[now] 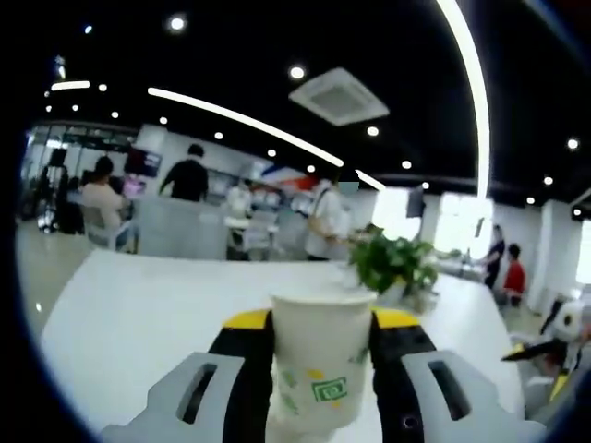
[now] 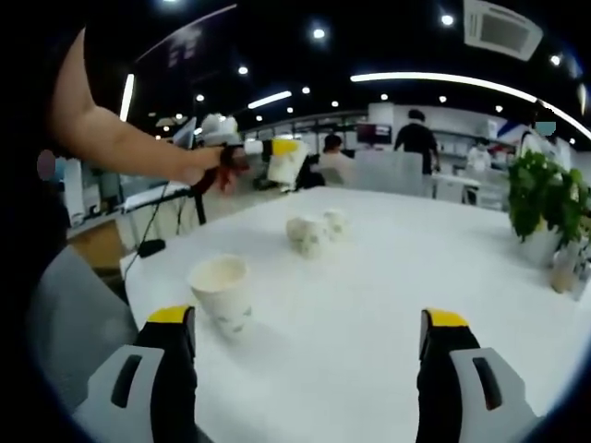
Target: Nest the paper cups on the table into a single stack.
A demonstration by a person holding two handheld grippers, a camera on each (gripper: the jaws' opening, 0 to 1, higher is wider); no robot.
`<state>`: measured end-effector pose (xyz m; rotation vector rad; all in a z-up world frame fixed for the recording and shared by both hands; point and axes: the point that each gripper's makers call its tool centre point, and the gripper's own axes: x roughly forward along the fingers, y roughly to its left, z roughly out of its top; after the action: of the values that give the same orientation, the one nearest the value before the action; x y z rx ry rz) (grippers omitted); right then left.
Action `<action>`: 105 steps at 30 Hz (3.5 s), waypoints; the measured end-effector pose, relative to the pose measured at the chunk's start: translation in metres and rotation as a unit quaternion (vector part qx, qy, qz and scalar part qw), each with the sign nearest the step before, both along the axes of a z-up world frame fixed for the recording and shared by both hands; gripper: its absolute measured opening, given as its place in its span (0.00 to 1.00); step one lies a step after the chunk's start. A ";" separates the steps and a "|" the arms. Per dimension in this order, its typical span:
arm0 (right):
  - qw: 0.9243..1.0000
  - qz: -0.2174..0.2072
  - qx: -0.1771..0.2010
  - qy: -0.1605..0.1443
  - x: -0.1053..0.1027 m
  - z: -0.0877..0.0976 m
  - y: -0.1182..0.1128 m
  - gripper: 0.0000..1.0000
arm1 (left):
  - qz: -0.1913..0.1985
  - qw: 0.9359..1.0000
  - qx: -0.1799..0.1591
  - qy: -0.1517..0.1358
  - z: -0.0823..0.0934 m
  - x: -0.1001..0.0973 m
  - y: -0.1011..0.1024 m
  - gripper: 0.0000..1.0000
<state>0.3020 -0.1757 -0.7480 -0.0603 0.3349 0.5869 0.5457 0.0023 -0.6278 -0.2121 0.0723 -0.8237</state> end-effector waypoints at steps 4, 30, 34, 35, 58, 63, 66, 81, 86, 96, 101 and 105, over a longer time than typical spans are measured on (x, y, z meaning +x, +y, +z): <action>1.000 0.001 -0.002 -0.001 0.000 0.000 0.001 1.00 | -0.012 1.000 0.003 -0.007 0.002 -0.010 -0.007 0.39; 1.000 0.001 -0.010 -0.015 0.002 0.006 0.005 0.97 | -0.040 0.998 -0.037 -0.017 0.018 -0.064 -0.027 0.39; 1.000 0.000 -0.011 -0.017 0.002 0.006 0.004 0.97 | -0.043 0.998 -0.040 -0.021 0.019 -0.078 -0.033 0.39; 1.000 0.000 -0.011 -0.017 0.002 0.006 0.004 0.97 | -0.045 0.998 -0.042 -0.021 0.020 -0.080 -0.035 0.39; 1.000 0.001 -0.009 -0.018 0.002 0.006 0.004 0.95 | -0.083 0.994 -0.049 -0.056 0.032 -0.154 -0.065 0.40; 1.000 0.000 -0.009 -0.018 0.001 0.006 0.003 0.95 | -0.086 0.993 -0.053 -0.055 0.030 -0.169 -0.067 0.40; 1.000 0.001 -0.009 -0.019 0.001 0.007 0.004 0.95 | -0.088 0.993 -0.055 -0.050 0.026 -0.177 -0.067 0.40; 1.000 0.003 -0.008 -0.020 0.000 0.007 0.005 0.97 | -0.074 0.993 -0.079 -0.051 0.039 -0.204 -0.066 0.40; 1.000 0.003 -0.007 -0.019 0.000 0.007 0.005 0.97 | -0.075 0.993 -0.076 -0.059 0.043 -0.206 -0.067 0.40; 1.000 -0.001 -0.004 -0.019 0.001 0.007 0.003 0.96 | -0.064 0.995 -0.058 -0.055 0.022 -0.206 -0.065 0.39; 1.000 -0.003 -0.003 -0.020 0.001 0.009 0.002 0.96 | -0.060 0.996 -0.049 -0.051 0.009 -0.208 -0.064 0.39; 1.000 -0.004 -0.002 -0.020 0.001 0.009 0.003 0.96 | -0.054 0.997 -0.041 -0.042 -0.008 -0.204 -0.063 0.39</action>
<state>0.3033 -0.1731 -0.7393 -0.0745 0.2973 0.5771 0.3418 -0.0604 -0.6361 -0.2512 -0.0299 -0.9440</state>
